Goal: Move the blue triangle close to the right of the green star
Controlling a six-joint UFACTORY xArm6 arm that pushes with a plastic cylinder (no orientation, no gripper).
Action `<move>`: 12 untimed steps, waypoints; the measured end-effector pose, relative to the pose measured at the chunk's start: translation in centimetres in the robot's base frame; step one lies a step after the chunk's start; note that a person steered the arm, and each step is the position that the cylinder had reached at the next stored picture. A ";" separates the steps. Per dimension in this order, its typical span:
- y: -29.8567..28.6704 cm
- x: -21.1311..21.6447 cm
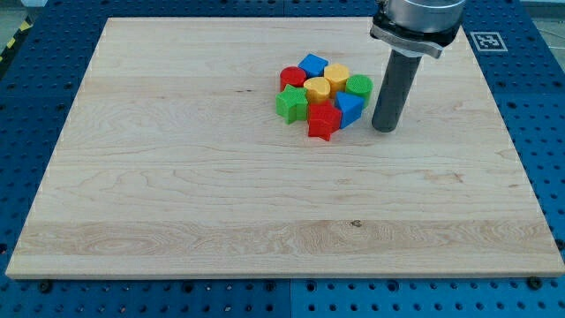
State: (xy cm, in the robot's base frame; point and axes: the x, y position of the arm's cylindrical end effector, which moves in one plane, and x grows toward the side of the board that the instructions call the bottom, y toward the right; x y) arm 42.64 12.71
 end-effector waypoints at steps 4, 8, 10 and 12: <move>-1.5 -2.8; -5.6 -3.4; -5.6 -4.3; -7.7 -4.3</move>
State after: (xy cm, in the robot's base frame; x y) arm 38.37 5.01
